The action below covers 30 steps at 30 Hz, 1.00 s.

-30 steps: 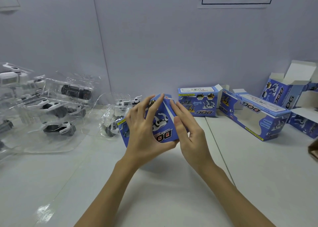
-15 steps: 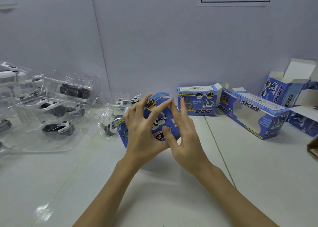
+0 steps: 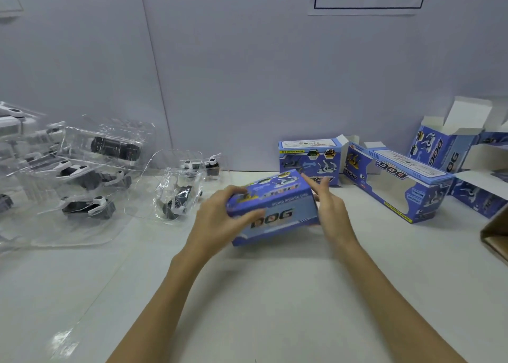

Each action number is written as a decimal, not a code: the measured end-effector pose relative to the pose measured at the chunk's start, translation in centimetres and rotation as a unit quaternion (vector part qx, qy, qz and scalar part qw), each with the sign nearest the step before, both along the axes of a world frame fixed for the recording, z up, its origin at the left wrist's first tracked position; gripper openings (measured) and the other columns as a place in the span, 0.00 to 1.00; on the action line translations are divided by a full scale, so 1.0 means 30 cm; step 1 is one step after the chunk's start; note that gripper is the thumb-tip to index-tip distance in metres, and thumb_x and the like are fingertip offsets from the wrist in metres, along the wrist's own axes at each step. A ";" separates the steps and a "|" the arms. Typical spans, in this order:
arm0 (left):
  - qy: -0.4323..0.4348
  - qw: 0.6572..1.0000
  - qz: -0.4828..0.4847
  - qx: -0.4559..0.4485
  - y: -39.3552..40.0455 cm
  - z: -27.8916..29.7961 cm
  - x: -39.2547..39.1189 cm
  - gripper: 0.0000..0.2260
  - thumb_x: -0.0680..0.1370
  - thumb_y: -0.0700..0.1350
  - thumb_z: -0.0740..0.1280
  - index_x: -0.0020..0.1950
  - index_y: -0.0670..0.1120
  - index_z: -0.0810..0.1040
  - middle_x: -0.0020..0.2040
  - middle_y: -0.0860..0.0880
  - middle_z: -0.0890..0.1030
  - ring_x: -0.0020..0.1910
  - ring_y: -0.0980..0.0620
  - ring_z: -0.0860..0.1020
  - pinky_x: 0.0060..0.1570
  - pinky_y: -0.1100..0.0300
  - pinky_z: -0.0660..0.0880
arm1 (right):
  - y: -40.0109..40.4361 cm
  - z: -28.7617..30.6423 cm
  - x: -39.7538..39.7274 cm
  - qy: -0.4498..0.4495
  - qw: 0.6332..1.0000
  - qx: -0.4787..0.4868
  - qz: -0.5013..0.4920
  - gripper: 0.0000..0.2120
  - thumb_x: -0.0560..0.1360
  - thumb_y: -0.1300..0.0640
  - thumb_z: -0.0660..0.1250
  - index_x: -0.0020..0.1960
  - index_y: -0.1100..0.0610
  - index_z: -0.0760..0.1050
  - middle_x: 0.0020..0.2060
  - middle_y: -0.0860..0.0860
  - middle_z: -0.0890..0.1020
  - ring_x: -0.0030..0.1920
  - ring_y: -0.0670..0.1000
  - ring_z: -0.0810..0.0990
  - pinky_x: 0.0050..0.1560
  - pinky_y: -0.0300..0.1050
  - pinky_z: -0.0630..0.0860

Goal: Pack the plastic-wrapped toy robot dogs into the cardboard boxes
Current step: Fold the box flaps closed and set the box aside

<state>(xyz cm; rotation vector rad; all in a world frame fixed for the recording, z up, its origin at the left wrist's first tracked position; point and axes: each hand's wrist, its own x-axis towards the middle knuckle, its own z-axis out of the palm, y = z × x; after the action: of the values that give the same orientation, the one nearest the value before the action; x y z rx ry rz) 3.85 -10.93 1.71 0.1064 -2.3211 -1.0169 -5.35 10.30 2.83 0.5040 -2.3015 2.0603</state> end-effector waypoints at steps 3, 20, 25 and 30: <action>0.043 0.985 0.052 0.158 -0.025 0.013 -0.008 0.26 0.64 0.66 0.78 0.56 0.54 0.84 0.50 0.60 0.85 0.51 0.58 0.83 0.47 0.60 0.82 | 0.032 -0.002 -0.026 0.048 0.997 0.044 0.039 0.31 0.78 0.33 0.47 0.74 0.41 0.73 0.61 0.59 0.76 0.47 0.45 0.78 0.42 0.36 0.74; 0.032 0.928 -0.112 0.354 0.010 0.003 -0.017 0.18 0.76 0.63 0.72 0.62 0.59 0.84 0.61 0.50 0.86 0.61 0.47 0.84 0.66 0.46 0.76 | -0.006 0.009 0.008 0.027 0.999 -0.018 -0.011 0.21 0.81 0.32 0.51 0.54 0.44 0.75 0.50 0.42 0.82 0.51 0.39 0.79 0.50 0.35 0.72; 0.079 0.907 -0.101 0.401 0.044 -0.005 -0.028 0.19 0.78 0.62 0.69 0.65 0.56 0.82 0.63 0.48 0.85 0.64 0.45 0.82 0.71 0.40 0.72 | -0.044 -0.005 0.046 0.057 0.997 -0.052 -0.014 0.18 0.81 0.36 0.52 0.49 0.45 0.74 0.46 0.43 0.79 0.47 0.37 0.78 0.46 0.26 0.72; 0.074 0.908 -0.094 0.402 0.029 -0.004 -0.028 0.19 0.78 0.59 0.69 0.67 0.56 0.79 0.63 0.51 0.85 0.64 0.46 0.83 0.67 0.44 0.76 | -0.042 -0.013 0.051 0.077 0.996 -0.041 0.019 0.23 0.83 0.41 0.54 0.67 0.53 0.75 0.56 0.43 0.80 0.60 0.37 0.78 0.51 0.22 0.69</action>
<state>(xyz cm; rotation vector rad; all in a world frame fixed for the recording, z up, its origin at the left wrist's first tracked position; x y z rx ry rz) 3.00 -10.05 1.59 0.1214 -1.6611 -1.9533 -3.82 9.03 2.43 0.6828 -2.1280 2.0439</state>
